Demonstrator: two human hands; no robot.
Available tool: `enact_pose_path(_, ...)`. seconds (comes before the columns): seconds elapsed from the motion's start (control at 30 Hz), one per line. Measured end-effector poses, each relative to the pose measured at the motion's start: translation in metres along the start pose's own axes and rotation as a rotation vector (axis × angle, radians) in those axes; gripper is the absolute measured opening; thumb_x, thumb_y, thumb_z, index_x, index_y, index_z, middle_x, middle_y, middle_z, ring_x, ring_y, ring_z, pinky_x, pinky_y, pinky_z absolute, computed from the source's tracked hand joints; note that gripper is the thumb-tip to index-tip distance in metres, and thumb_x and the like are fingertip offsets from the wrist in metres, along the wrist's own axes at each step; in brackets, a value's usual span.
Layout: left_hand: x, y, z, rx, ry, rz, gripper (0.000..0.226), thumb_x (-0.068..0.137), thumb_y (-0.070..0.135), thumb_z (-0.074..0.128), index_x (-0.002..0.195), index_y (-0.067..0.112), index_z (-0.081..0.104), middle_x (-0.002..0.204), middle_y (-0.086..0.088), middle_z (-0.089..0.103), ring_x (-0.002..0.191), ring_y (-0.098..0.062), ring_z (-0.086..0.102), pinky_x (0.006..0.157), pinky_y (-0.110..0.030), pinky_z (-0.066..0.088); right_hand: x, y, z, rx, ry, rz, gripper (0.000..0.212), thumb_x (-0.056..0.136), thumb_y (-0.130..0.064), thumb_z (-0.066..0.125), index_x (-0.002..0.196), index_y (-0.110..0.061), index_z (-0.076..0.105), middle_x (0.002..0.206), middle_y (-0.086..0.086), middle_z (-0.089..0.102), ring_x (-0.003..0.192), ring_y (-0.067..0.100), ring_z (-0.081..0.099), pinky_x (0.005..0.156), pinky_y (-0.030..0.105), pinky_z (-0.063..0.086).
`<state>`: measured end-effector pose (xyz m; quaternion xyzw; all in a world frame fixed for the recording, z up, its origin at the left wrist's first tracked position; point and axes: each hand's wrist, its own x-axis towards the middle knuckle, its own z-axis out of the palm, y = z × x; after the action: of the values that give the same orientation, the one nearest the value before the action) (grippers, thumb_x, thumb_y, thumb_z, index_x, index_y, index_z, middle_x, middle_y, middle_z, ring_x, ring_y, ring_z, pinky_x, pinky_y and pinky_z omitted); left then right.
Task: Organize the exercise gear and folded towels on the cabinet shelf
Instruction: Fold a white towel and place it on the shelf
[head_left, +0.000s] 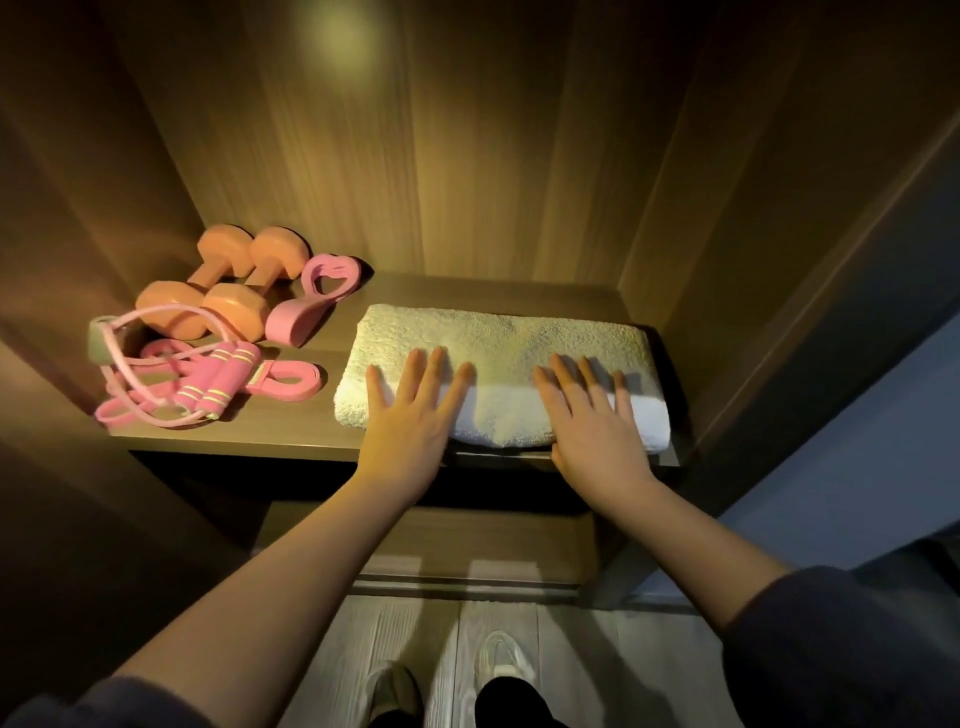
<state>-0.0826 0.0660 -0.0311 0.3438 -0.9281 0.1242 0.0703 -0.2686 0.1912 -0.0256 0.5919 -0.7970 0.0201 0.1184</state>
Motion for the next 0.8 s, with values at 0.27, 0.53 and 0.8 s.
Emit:
enact_pose_path(0.27,0.065,0.013,0.008,0.025,-0.076,-0.011,0.087,0.096,0.035,0.046,0.150,0.026,-0.021,0.162,-0.009,-0.012,0.148,-0.033,-0.011,0.111,-0.069,0.002,0.051,0.030,0.018,0.007,-0.119,0.091,0.080,0.095,-0.002,0.034,0.154,-0.027,-0.014,0.162,0.002,-0.020,0.148,0.036,-0.017,0.114,0.066,-0.005)
enact_pose_path(0.53,0.117,0.007,0.015,0.010,-0.075,-0.041,0.083,0.098,0.051,0.038,0.153,0.023,-0.017,0.163,-0.010,-0.012,0.149,-0.035,-0.011,0.112,-0.069,0.001,0.102,0.042,0.027,-0.025,-0.052,0.128,0.067,0.103,-0.006,0.027,0.155,-0.029,-0.008,0.164,0.008,-0.010,0.147,0.044,-0.006,0.113,0.070,0.006)
enact_pose_path(0.8,0.145,0.003,0.023,0.011,-0.060,-0.064,0.079,0.100,0.032,0.041,0.153,0.021,-0.017,0.162,-0.012,-0.013,0.149,-0.035,-0.013,0.113,-0.067,0.000,0.131,0.052,0.041,-0.062,-0.014,0.133,0.073,0.101,-0.010,0.037,0.155,-0.028,-0.010,0.164,0.009,-0.004,0.148,0.044,0.002,0.112,0.072,0.008)
